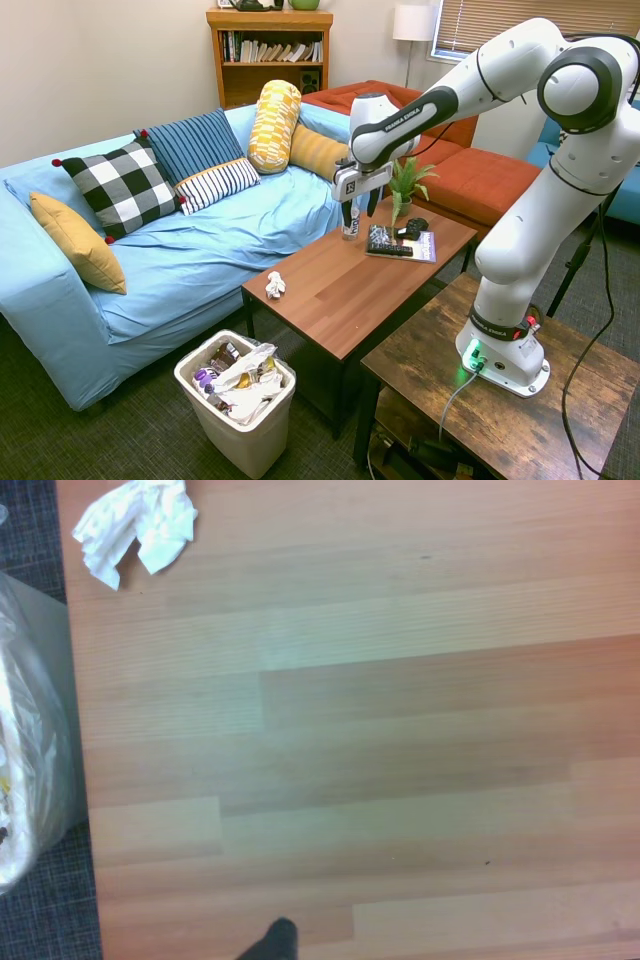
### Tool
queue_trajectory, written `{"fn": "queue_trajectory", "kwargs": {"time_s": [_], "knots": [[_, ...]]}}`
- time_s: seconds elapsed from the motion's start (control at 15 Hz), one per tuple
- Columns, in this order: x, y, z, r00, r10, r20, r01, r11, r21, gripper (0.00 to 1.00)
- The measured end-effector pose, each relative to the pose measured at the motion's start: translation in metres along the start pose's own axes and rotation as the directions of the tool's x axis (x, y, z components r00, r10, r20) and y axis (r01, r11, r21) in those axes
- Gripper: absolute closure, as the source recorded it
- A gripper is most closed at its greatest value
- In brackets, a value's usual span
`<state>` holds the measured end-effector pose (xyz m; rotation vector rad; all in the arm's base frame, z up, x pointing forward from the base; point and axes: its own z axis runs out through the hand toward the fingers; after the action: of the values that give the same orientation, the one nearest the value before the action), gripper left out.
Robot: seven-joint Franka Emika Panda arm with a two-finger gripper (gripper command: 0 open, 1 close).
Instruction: Throw the tissue in the trash bin
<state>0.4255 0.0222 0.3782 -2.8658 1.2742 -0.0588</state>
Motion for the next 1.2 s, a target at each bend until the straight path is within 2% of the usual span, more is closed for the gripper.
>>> {"fn": "queue_trajectory", "kwargs": {"time_s": [0.2,0.47,0.67,1.2], "knots": [[-0.005,-0.008,0.008,1.000,0.001,0.013,-0.001,1.000,0.008,0.00],[-0.037,-0.054,0.042,1.000,0.010,0.024,-0.011,0.999,0.033,0.00],[-0.036,-0.089,0.058,0.998,0.065,0.025,-0.066,0.997,0.035,0.00],[-0.001,-0.204,0.152,0.982,0.188,0.019,-0.187,0.982,-0.031,0.00]]}}
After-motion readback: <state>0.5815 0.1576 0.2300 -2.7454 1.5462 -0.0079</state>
